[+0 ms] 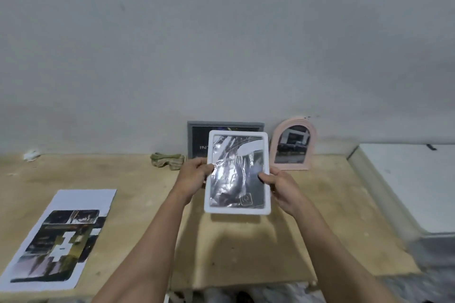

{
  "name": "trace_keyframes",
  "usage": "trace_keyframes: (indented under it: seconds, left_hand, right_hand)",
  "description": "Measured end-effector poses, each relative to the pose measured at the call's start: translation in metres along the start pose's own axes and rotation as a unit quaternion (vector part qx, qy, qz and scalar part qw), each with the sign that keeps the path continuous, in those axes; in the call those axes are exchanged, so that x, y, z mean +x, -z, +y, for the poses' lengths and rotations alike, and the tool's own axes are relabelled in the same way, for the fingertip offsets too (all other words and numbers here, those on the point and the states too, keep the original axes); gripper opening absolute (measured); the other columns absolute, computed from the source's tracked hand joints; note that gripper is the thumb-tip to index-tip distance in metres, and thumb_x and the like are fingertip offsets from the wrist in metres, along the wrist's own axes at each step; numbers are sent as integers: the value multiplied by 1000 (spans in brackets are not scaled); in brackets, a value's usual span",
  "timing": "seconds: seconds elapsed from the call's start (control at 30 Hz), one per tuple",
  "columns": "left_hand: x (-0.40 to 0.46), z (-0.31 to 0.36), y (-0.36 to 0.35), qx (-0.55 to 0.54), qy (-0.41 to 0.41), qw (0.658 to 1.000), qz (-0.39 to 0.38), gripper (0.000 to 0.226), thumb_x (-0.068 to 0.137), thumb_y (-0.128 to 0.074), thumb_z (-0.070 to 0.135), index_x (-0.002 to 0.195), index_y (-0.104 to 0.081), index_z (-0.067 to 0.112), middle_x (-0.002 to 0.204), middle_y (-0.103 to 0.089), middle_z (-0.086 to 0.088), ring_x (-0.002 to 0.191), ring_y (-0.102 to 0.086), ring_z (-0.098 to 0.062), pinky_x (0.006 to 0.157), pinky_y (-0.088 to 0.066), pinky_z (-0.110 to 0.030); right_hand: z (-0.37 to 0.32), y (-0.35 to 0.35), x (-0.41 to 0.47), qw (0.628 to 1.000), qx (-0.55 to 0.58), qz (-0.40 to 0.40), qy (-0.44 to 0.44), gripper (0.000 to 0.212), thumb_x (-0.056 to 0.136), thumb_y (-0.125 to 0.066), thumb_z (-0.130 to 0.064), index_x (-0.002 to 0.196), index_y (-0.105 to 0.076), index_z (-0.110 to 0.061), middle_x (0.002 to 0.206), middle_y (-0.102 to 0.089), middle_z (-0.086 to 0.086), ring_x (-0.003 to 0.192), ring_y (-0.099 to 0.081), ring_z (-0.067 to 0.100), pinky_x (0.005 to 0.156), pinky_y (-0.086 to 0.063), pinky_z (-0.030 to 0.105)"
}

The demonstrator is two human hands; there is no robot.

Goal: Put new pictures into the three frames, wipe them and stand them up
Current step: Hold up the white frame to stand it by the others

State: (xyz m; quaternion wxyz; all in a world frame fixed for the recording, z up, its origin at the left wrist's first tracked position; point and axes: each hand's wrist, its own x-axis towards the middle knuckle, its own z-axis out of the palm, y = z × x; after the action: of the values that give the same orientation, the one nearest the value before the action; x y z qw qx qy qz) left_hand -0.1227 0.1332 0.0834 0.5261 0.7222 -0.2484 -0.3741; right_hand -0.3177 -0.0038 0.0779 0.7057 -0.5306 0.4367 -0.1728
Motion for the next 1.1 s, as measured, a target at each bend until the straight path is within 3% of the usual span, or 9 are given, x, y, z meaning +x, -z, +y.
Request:
trace_keyframes:
  seconds: [0.07, 0.13, 0.27, 0.47, 0.6, 0.77, 0.9, 1.03, 1.1]
  left_hand:
    - [16, 10, -35, 14, -7, 999, -35, 13, 96, -59, 9, 99, -71, 10, 87, -72, -14, 73, -62, -24, 65, -53, -34]
    - [35, 18, -78, 37, -13, 997, -69, 13, 95, -58, 8, 96, -71, 9, 81, -69, -10, 70, -61, -23, 66, -52, -36]
    - [75, 31, -184, 88, -22, 989, -114, 13, 89, -60, 13, 88, -73, 13, 79, -72, -9, 69, -62, -24, 66, -53, -42]
    - [150, 45, -345, 151, -29, 973, -171, 14, 92, -62, 15, 82, -71, 16, 79, -72, -3, 76, -69, -23, 77, -60, -49]
    - [199, 46, -413, 187, -39, 966, -172, 11, 93, -62, 16, 89, -73, 17, 85, -74, -4, 83, -71, -24, 80, -59, -50]
    - [251, 59, -480, 238, -74, 962, -115, 10, 91, -64, 15, 86, -70, 9, 82, -70, -10, 83, -65, -32, 76, -52, -39]
    - [279, 62, -506, 237, -82, 963, -96, 11, 93, -61, 13, 93, -72, 12, 89, -73, -6, 84, -66, -27, 78, -55, -40]
    - [289, 61, -523, 233, -84, 965, -88, 12, 94, -62, 11, 101, -72, 11, 97, -74, -6, 87, -66, -25, 80, -55, -37]
    - [290, 57, -527, 232, -78, 966, -87, 16, 95, -60, 8, 107, -71, 11, 99, -72, -4, 87, -63, -21, 77, -50, -30]
  right_hand:
    - [-3, 37, -4, 999, -31, 40, 2, 18, 89, -64, -21, 104, -71, -15, 94, -75, 8, 86, -68, 26, 83, -53, 39]
    - [-2, 80, -3, 995, -22, 94, 5, 13, 89, -59, -12, 94, -71, -14, 76, -73, 2, 67, -63, 18, 63, -47, 28]
    - [-1, 174, 5, 986, -6, 169, -2, 26, 87, -54, -1, 106, -67, -12, 66, -69, -2, 52, -59, 8, 56, -43, 26]
    - [-16, 319, 45, 969, -15, 248, -10, 28, 80, -60, 4, 103, -68, -9, 88, -72, 16, 74, -68, 25, 67, -57, 36]
    - [-19, 382, 90, 960, -26, 280, -10, 24, 83, -64, 1, 103, -71, -10, 91, -73, 12, 82, -72, 26, 69, -60, 34]
    - [-20, 434, 141, 945, -69, 318, 40, 20, 86, -66, -9, 90, -73, -28, 84, -73, -3, 71, -68, 5, 60, -49, 14]
    - [-14, 458, 174, 929, -139, 339, 58, 21, 88, -66, -19, 107, -74, -24, 96, -72, -6, 82, -65, 9, 78, -50, 24]
    - [-9, 467, 190, 918, -177, 353, 45, 24, 91, -63, -21, 112, -72, -24, 101, -70, -11, 83, -64, 2, 72, -45, 13]
    - [-3, 470, 194, 913, -205, 350, 30, 26, 91, -62, -20, 114, -71, -25, 105, -70, -12, 83, -65, 6, 77, -49, 19]
